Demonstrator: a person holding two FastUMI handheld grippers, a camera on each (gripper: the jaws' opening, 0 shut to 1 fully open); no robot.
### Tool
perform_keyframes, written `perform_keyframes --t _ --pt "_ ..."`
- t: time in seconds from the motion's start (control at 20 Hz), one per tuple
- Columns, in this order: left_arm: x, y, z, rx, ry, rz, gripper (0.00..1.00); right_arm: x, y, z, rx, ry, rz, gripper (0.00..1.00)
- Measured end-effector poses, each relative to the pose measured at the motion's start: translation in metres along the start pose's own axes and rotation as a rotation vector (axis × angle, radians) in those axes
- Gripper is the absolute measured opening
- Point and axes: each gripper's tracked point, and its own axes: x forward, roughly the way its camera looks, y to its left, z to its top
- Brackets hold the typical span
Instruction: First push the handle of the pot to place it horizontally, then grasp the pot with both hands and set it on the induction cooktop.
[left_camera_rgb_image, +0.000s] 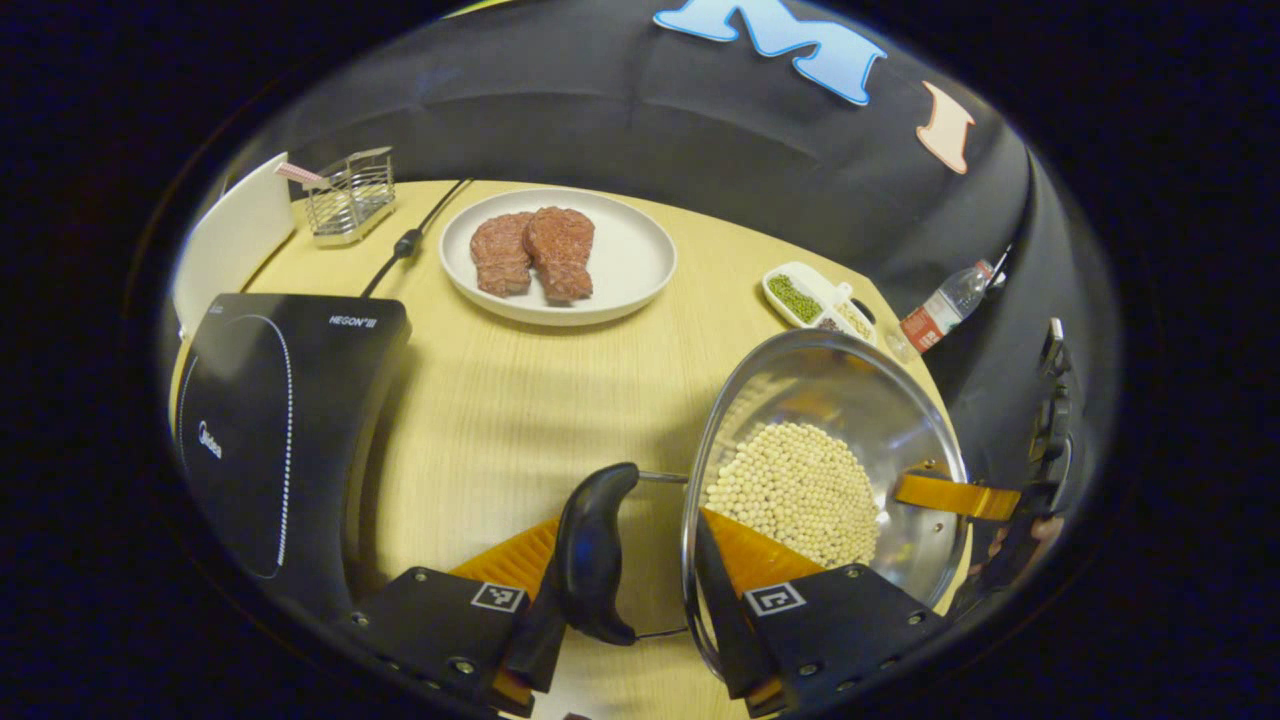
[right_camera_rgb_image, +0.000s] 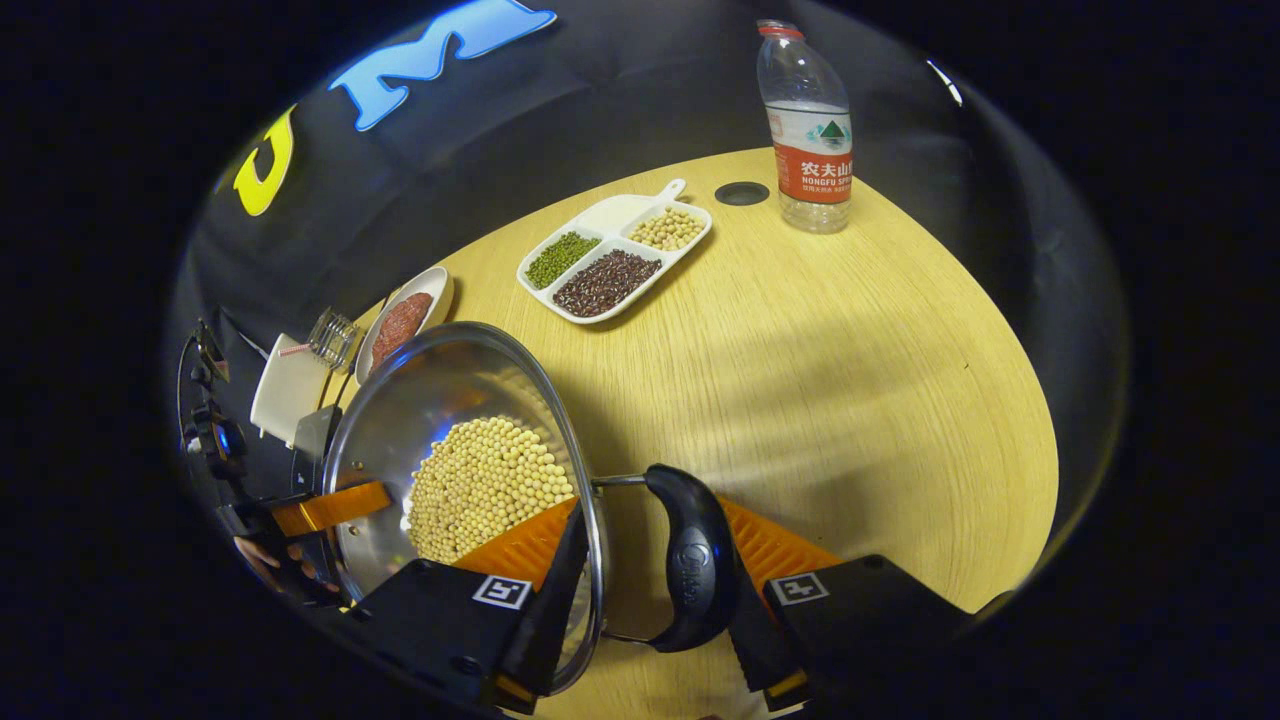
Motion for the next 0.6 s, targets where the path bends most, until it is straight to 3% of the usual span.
perform_keyframes --t 0.1,0.15,0.2,0.3,0.35,0.45,0.55,0.6 --pt "0.002 -0.001 0.0 -0.01 -0.002 -0.013 0.58 0.001 -0.003 0.001 0.014 -0.01 -0.014 0.58" --pt "0.002 0.0 0.0 -0.017 0.004 -0.017 0.53 0.0 -0.004 -0.001 0.034 -0.006 -0.012 0.6" --pt "0.003 -0.001 -0.001 -0.025 0.008 -0.021 0.6 -0.001 -0.003 -0.002 0.043 -0.001 -0.012 0.61" --pt "0.002 -0.002 0.0 -0.026 0.006 -0.03 0.58 -0.002 -0.002 -0.001 0.041 0.002 -0.013 0.56" --pt "0.002 -0.002 0.0 -0.021 0.005 -0.029 0.51 -0.002 -0.002 -0.002 0.041 0.006 -0.009 0.58" --pt "0.002 -0.002 0.001 -0.012 0.002 -0.027 0.57 -0.003 -0.002 -0.006 0.044 0.02 -0.01 0.55" --pt "0.001 -0.001 -0.001 0.001 0.01 -0.026 0.48 -0.007 -0.002 -0.008 0.037 0.022 -0.022 0.53" --pt "0.002 -0.003 -0.001 -0.005 0.014 -0.03 0.53 -0.01 -0.002 -0.01 0.044 0.022 -0.023 0.53"
